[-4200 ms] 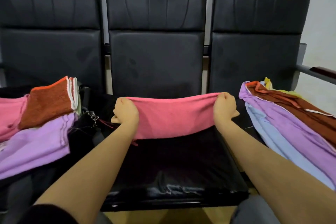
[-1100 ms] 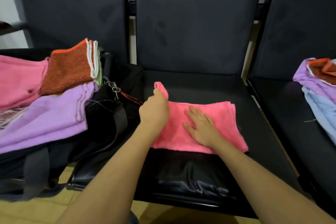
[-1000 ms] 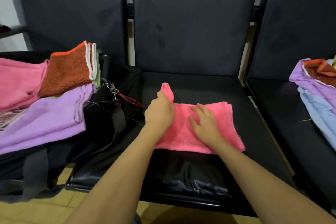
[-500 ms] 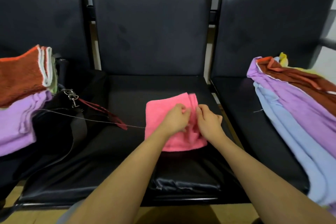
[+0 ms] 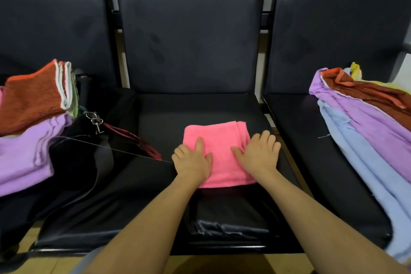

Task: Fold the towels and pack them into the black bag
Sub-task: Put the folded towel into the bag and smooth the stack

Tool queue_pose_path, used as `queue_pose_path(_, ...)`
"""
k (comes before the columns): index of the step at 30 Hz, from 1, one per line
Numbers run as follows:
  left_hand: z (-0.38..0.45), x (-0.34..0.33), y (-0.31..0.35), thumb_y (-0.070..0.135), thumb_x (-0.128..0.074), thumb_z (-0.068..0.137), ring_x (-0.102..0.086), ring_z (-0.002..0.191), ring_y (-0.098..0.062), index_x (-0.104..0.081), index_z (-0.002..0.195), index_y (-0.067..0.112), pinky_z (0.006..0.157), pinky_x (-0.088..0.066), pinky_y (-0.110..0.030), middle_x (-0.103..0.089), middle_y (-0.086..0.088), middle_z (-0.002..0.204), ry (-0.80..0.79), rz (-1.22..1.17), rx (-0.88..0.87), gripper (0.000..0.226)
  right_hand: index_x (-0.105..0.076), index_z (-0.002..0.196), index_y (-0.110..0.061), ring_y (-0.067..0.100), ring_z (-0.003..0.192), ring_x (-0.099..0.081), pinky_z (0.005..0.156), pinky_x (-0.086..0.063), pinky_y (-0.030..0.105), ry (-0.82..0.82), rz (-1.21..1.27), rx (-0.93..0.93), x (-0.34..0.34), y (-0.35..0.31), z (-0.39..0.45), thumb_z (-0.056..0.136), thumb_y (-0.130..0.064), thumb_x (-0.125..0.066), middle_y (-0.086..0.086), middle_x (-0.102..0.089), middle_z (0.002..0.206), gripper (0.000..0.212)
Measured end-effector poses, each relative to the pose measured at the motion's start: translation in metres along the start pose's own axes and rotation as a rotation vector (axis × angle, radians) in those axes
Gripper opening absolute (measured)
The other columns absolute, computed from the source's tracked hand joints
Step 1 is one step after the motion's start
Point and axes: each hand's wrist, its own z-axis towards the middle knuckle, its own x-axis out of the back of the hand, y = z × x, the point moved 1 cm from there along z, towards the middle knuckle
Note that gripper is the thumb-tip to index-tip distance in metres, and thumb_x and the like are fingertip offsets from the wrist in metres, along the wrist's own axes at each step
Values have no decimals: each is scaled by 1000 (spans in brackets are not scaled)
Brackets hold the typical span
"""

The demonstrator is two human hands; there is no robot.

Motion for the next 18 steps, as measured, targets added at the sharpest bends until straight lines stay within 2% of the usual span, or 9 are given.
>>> queue_pose_path(3,-1,2,-4,48,-29,99,-42,117,-36,-14,147,26,101,-29,-44,-35,-22,132,23,-35,-46,56,-55,109,-9,27,116,-39,99,-31,38,-100,28,28,-3,-8,1,93,-54,-45,11,-40,126,49)
queue_pose_path(6,-5,9,-7,26,-32,100,-52,105,-35,-20,143,16,97,-35,-44,-35,-18,129,10,-204,-82,45,-54,114,-10,28,120,-39,102,-29,40,-124,110,67,1,-14,3,96,-44,-46,11,-42,129,39)
queue_pose_path(8,-8,16,-8,15,-29,99,-54,100,-34,-20,143,11,95,-38,-45,-34,-18,130,53,-201,-101,44,-47,122,-9,27,118,-46,102,-31,41,-125,187,95,4,-17,1,98,-38,-43,11,-51,126,38)
queue_pose_path(9,-10,19,-8,13,-27,99,-54,99,-33,-21,142,9,96,-39,-45,-35,-18,130,79,-190,-104,44,-43,126,-8,27,114,-51,99,-34,41,-142,262,102,6,-20,-1,99,-35,-42,10,-56,122,39)
queue_pose_path(11,-16,26,-9,11,-27,99,-55,98,-32,-24,140,8,95,-38,-45,-36,-17,129,126,-185,-105,42,-34,133,-6,27,101,-59,81,-42,38,-176,420,104,14,-25,-7,100,-31,-41,11,-60,116,41)
queue_pose_path(13,-22,37,-14,10,-27,98,-57,97,-31,-29,137,8,92,-38,-44,-38,-16,126,175,-155,-101,39,-34,130,-6,28,94,-60,69,-40,34,-131,505,141,24,-30,-14,100,-26,-40,11,-60,112,37)
queue_pose_path(18,-35,77,-36,9,-29,97,-56,99,-35,-32,132,8,82,-40,-42,-36,-16,125,273,-123,-81,35,-39,123,-7,28,96,-60,71,-37,31,47,610,235,54,-43,-27,100,-26,-42,8,-58,111,30)
